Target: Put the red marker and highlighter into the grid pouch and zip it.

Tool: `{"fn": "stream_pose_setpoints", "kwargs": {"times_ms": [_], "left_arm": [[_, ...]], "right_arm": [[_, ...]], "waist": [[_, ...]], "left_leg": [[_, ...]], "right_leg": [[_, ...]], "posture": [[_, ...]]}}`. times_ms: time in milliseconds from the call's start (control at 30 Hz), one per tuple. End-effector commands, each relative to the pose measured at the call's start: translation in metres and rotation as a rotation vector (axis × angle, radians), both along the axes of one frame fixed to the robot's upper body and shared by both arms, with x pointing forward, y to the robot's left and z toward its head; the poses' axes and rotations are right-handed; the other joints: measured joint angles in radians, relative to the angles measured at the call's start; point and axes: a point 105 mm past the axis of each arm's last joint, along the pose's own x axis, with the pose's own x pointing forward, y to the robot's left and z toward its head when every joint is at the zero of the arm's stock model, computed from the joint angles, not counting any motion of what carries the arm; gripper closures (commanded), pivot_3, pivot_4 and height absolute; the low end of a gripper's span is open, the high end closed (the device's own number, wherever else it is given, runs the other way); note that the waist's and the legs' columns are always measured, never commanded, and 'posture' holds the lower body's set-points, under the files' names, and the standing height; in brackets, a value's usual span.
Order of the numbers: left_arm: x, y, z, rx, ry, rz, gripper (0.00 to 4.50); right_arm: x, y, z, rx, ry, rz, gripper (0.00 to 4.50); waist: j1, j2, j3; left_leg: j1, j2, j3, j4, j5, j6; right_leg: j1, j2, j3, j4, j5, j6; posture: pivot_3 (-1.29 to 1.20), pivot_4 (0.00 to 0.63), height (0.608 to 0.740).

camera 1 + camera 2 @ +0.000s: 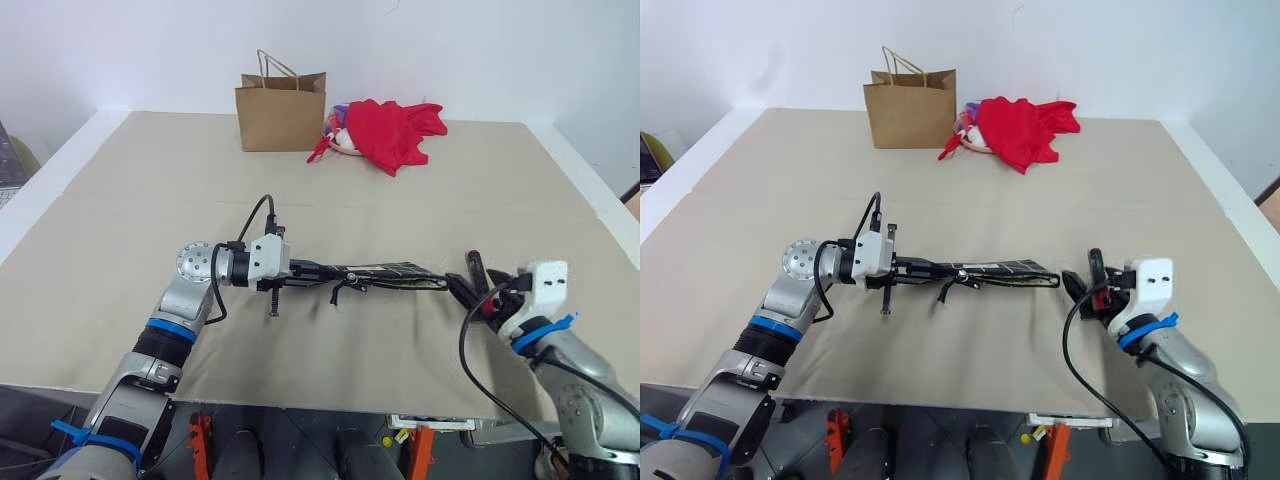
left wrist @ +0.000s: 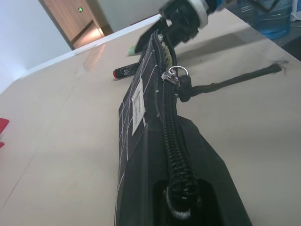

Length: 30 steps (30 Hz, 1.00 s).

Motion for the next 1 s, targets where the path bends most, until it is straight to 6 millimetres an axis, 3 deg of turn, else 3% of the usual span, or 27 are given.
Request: {"fn": "stream_pose_setpoints", "kwargs": {"times_ms": [33, 200, 233, 433, 467, 500, 533, 567, 633, 733, 800, 900, 1000], "left_arm": [[0.0, -0.001, 0.014, -0.03, -0.061, -0.005, 4.5], [0.0, 0.0, 0.015, -0.033, -0.067, 0.001, 4.5], [0.0, 0.0, 0.015, -0.034, -0.068, 0.003, 4.5], [0.002, -0.001, 0.018, -0.048, -0.064, 0.013, 4.5], [0.001, -0.001, 0.017, -0.048, -0.063, 0.012, 4.5], [0.001, -0.001, 0.017, -0.048, -0.062, 0.011, 4.5], [0.001, -0.002, 0.017, -0.048, -0.06, 0.009, 4.5], [0.001, -0.002, 0.016, -0.046, -0.059, 0.007, 4.5], [-0.001, -0.001, 0.013, -0.031, -0.059, -0.002, 4.5], [-0.003, -0.001, 0.009, -0.015, -0.057, -0.02, 4.5], [-0.004, -0.001, 0.01, -0.015, -0.055, -0.03, 4.5], [-0.003, -0.001, 0.012, -0.018, -0.055, -0.035, 4.5], [-0.002, -0.003, 0.014, -0.023, -0.061, -0.049, 4.5]], "right_arm": [[-0.001, -0.02, -0.016, -0.023, 0.02, -0.127, 0.04], [-0.002, -0.024, -0.033, 0.047, 0.053, -0.199, 0.04], [-0.002, -0.023, -0.036, 0.042, 0.062, -0.195, 0.27], [-0.004, -0.022, -0.045, -0.009, 0.088, -0.235, 2.5], [-0.004, -0.023, -0.045, -0.025, 0.089, -0.242, 3.22], [-0.004, -0.023, -0.044, -0.039, 0.086, -0.246, 3.6], [-0.003, -0.023, -0.043, -0.051, 0.082, -0.242, 3.9], [-0.003, -0.022, -0.041, -0.064, 0.075, -0.235, 3.9], [-0.001, -0.022, -0.026, -0.098, 0.027, -0.22, 3.9], [0.003, -0.014, 0.02, -0.119, -0.123, -0.1, 3.9], [-0.001, 0.005, 0.052, -0.19, -0.209, 0.096, 3.9], [-0.013, 0.026, 0.077, -0.262, -0.265, 0.315, 3.9], [-0.044, 0.063, 0.108, -0.315, -0.295, 0.686, 3.9]], "waist": [[0.0, 0.0, 0.0], [0.0, 0.0, 0.0], [0.0, 0.0, 0.0], [-0.001, 0.0, 0.0], [-0.001, 0.0, 0.0], [-0.001, 0.0, 0.0], [-0.001, 0.0, 0.0], [-0.001, 0.0, 0.0], [-0.001, 0.0, 0.0], [-0.001, 0.001, 0.0], [-0.001, 0.005, 0.003], [-0.002, 0.008, 0.005], [-0.002, 0.006, 0.005]], "left_leg": [[0.0, 0.0, 0.0, 0.0, 0.0, 0.0], [0.0, 0.0, 0.0, 0.0, 0.0, 0.0], [0.0, 0.0, 0.0, 0.0, 0.0, 0.0], [0.001, 0.0, -0.001, 0.0, 0.0, 0.0], [0.001, 0.0, -0.001, 0.0, 0.0, 0.0], [0.001, 0.0, -0.001, 0.0, 0.0, 0.0], [0.001, 0.0, -0.001, 0.0, 0.0, 0.0], [0.001, 0.0, -0.001, 0.0, 0.0, 0.0], [0.001, 0.0, 0.0, 0.0, 0.0, 0.0], [0.001, 0.0, 0.0, 0.0, 0.0, 0.0], [0.0, 0.0, 0.0, 0.0, 0.0, 0.0], [0.0, -0.001, 0.0, 0.0, 0.0, 0.0], [0.0, 0.0, -0.003, -0.001, 0.0, 0.0]], "right_leg": [[0.0, 0.0, 0.0, 0.0, 0.0, 0.0], [0.0, 0.0, 0.0, 0.0, 0.0, 0.0], [0.0, 0.0, 0.0, 0.0, 0.0, 0.0], [0.001, 0.0, 0.0, 0.0, 0.0, 0.0], [0.001, 0.001, 0.0, 0.0, 0.0, 0.0], [0.001, 0.001, 0.0, 0.0, 0.0, 0.0], [0.001, 0.0, 0.0, 0.0, 0.0, 0.0], [0.001, 0.0, 0.0, 0.0, 0.0, 0.0], [0.001, 0.0, 0.0, 0.0, 0.0, 0.0], [0.001, 0.0, 0.0, 0.0, 0.0, -0.001], [0.001, 0.0, 0.0, 0.0, 0.0, -0.001], [0.0, 0.0, 0.0, 0.0, 0.0, 0.0], [0.001, 0.001, -0.002, 0.0, -0.001, 0.0]], "posture": [[0.0, 0.15, 0.74], [0.0, 0.15, 0.74], [0.0, 0.15, 0.74], [0.0, 0.15, 0.74], [0.0, 0.15, 0.74], [0.0, 0.15, 0.74], [0.0, 0.15, 0.74], [0.0, 0.15, 0.74], [0.0, 0.15, 0.74], [0.0, 0.15, 0.74], [0.0, 0.15, 0.74], [0.0, 0.15, 0.74], [0.0, 0.15, 0.74]]}}
